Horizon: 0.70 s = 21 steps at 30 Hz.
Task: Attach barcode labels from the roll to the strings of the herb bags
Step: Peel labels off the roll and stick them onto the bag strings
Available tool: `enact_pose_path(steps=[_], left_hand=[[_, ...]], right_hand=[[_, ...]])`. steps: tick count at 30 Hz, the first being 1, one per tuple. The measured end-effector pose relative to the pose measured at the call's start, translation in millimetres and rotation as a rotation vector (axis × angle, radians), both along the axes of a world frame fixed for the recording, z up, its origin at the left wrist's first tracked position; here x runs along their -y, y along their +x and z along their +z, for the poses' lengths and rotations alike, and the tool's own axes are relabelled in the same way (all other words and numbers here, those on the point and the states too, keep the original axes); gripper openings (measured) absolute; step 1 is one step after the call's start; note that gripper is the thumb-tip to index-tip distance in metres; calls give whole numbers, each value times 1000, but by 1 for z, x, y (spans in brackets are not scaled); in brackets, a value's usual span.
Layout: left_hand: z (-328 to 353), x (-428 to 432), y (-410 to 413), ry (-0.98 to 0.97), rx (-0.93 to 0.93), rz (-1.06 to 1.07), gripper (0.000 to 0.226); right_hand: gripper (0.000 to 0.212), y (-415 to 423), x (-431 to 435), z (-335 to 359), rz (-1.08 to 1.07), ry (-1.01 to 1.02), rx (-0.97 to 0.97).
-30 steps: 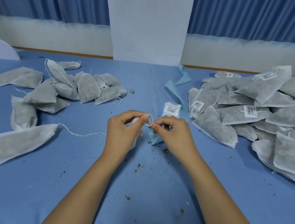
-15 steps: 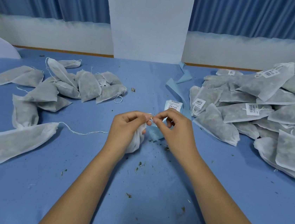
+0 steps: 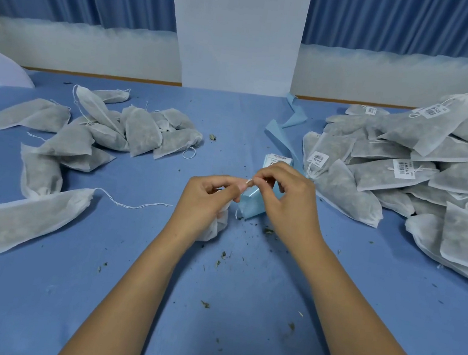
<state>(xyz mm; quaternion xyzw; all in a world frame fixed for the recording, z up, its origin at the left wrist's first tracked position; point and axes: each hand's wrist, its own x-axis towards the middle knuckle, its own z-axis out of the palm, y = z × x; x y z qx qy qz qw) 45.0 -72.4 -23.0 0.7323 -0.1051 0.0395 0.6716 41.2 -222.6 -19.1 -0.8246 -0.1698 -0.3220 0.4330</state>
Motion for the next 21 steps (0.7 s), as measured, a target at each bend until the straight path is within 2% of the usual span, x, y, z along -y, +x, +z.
enact_pose_path(steps=[5,7,11,13,15,18,21], left_hand=[[6,-15,6,-9,-8,19,18],[7,-20,7,23,-61,-11,11],[5,-22,6,247,-122,-105,9],[4,-24,6,193,-132,-120,5],[4,-24,6,82,-145,-70,11],[5,-19,9,-148,-192,26,22],[9,-18,8,-294,-236,30,27]], right_hand=[[23,5,10,8,-24,390,-264],[23,8,16,10,-62,448,-297],[20,13,24,8,-142,489,-326],[21,14,29,11,-166,590,-327],[18,10,26,16,-153,670,-275],[12,-10,6,24,-32,589,-72],[10,-27,-19,22,189,215,127]])
